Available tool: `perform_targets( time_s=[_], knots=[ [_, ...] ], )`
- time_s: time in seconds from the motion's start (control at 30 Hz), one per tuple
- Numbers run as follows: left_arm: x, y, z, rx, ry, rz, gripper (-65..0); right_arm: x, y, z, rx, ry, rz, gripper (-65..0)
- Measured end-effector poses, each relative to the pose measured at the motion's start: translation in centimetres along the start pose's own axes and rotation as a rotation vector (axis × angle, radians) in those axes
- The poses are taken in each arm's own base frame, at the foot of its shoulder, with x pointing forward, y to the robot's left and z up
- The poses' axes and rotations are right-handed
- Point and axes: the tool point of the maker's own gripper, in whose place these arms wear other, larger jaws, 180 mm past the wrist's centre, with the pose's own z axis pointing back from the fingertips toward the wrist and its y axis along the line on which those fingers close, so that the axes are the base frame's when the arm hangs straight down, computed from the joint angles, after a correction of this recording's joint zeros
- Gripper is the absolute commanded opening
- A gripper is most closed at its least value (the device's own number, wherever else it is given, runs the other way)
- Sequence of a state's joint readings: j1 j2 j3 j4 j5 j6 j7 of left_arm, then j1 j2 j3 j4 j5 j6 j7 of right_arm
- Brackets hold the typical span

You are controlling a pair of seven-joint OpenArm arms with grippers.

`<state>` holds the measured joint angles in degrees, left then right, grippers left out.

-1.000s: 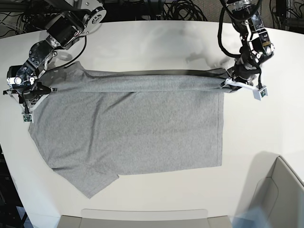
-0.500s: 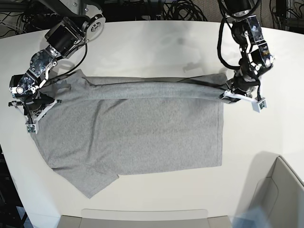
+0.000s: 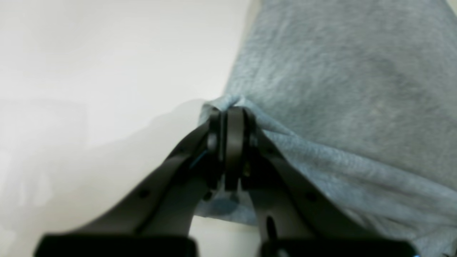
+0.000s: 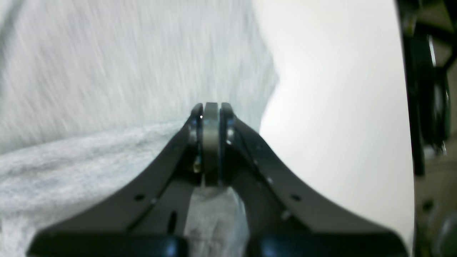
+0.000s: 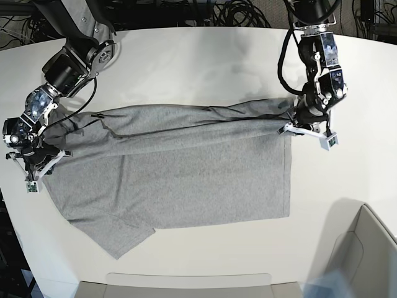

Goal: Fold the T-shirt properly
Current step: 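Fold the gripped edge over onto the shirt body with both grippers, then open both grippers and raise them off the folded edge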

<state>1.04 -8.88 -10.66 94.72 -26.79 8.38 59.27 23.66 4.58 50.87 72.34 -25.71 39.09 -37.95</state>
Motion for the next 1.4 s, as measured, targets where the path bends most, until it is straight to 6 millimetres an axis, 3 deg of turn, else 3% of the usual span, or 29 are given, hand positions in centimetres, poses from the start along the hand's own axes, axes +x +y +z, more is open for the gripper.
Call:
perform_targets(
  time_s=[0.13, 0.2, 0.33, 0.47, 0.6, 0.67, 0.77, 0.87, 0.97, 1.03, 1.13, 1.23, 1.4],
  knots=[
    [1.1, -0.3, -0.9, -0.001, -0.024, 0.013, -65.0, -1.8, 1.7, -1.7, 0.069, 0.031, -0.018, -65.0],
    [1.5, -0.3, -1.0, -0.002, -0.046, 0.016, -65.0, -1.8, 1.8, -2.2, 0.080, 0.028, -0.019, -65.0],
    [1.4, 0.2, -1.0, 0.009, -0.044, 0.011, -65.0, -0.1, 2.2, -2.4, 0.094, -0.051, -0.033, -65.0],
    [3.8, -1.0, -0.8, -0.013, -0.098, 0.013, -65.0, 1.5, 2.3, -2.5, 0.097, -0.089, -0.044, -65.0],
    [3.3, -0.8, -0.8, -0.010, -0.084, 0.009, -65.0, 4.7, 0.9, -2.2, 0.054, -0.168, -0.094, -65.0],
    [3.6, -0.9, -0.9, -0.013, -0.086, 0.011, -65.0, 5.1, 0.9, -2.1, 0.057, -0.186, -0.099, -65.0],
    [5.1, -1.8, -1.1, -0.028, -0.114, 0.016, -65.0, 4.5, 2.0, -2.9, 0.080, -0.148, -0.073, -65.0],
    [3.8, -2.2, -2.6, -0.022, -0.065, -0.009, -65.0, 3.7, 3.3, -3.7, 0.115, -0.116, -0.069, -65.0],
    [2.8, -1.5, -3.1, -0.004, -0.042, -0.008, -64.6, 3.2, 2.8, -4.1, 0.081, -0.097, -0.103, -65.0],
    [3.5, -1.4, -2.9, -0.001, -0.070, -0.013, -57.5, 3.1, 2.4, -4.1, 0.067, -0.095, -0.106, -65.0],
    [4.6, -2.0, -2.3, -0.014, -0.105, -0.017, -46.2, 3.5, 2.3, -4.0, 0.063, -0.105, -0.106, -53.0],
    [5.4, -2.7, -1.2, -0.038, -0.144, -0.031, -43.2, 3.8, 1.8, -3.6, 0.048, -0.113, -0.099, -43.1],
    [5.6, -3.1, 0.5, -0.056, -0.181, -0.045, -43.5, 6.0, 0.1, -0.4, 0.019, -0.181, -0.041, -42.3]
  ],
)
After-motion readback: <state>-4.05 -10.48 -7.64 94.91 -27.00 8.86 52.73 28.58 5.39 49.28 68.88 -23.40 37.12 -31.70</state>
